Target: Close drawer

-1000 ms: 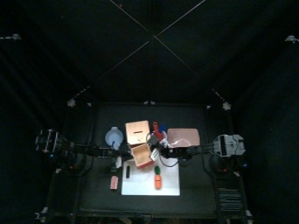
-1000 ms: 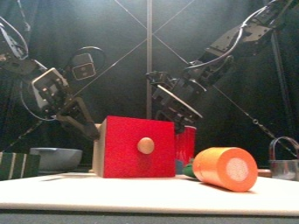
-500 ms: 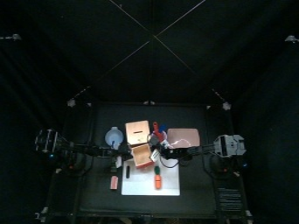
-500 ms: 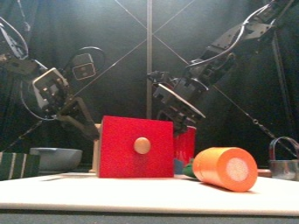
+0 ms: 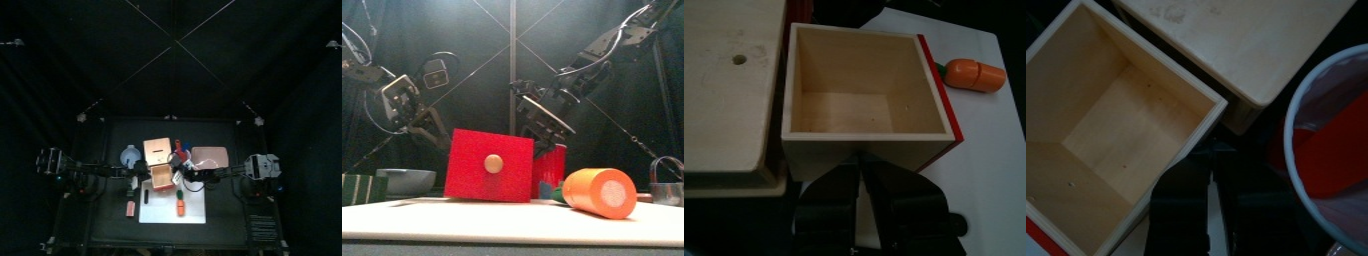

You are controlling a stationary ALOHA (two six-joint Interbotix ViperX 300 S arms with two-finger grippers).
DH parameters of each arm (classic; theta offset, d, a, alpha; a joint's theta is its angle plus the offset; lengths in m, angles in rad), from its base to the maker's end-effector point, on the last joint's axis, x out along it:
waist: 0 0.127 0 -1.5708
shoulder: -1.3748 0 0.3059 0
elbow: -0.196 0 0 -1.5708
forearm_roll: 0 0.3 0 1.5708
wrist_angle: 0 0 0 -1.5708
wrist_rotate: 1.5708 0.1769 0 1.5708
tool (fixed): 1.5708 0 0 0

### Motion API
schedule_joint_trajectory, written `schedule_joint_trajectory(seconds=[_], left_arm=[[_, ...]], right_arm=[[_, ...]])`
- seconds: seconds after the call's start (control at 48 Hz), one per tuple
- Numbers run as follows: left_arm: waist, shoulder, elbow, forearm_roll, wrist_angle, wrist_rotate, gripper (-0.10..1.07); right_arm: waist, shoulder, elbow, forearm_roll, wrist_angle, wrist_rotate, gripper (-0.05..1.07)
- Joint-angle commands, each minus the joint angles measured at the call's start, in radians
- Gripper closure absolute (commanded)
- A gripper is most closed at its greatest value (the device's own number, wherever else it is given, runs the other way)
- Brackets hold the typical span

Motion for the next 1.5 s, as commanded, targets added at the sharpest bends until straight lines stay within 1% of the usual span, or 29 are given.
schedule_joint_trajectory(seconds=[0.0,0.188,0.396,0.542,0.792,0.938,1.479], left_arm=[[0.015,-0.023,-0.015,0.000,-0.012,0.002,0.45],[0.020,-0.023,-0.003,-0.002,-0.012,0.002,0.45],[0.028,-0.008,0.005,-0.002,-0.012,0.002,0.45],[0.032,0.008,0.000,0.000,-0.012,0.003,0.45],[0.037,0.046,-0.026,0.000,-0.014,0.003,0.45],[0.040,0.048,-0.037,-0.002,-0.014,0.003,0.45],[0.052,0.037,-0.032,-0.005,-0.014,0.002,0.45]], right_arm=[[0.012,-0.037,-0.043,-0.011,-0.006,-0.002,0.78],[0.012,-0.037,-0.052,-0.018,-0.006,-0.002,0.78],[0.012,-0.037,-0.040,-0.008,-0.005,-0.002,0.78],[0.012,-0.038,-0.029,0.003,-0.005,-0.002,0.78],[0.011,-0.038,-0.037,-0.003,0.012,-0.002,0.78],[0.006,-0.038,-0.037,-0.005,0.020,-0.002,0.78],[-0.008,-0.025,-0.028,-0.003,0.021,-0.002,0.78]])
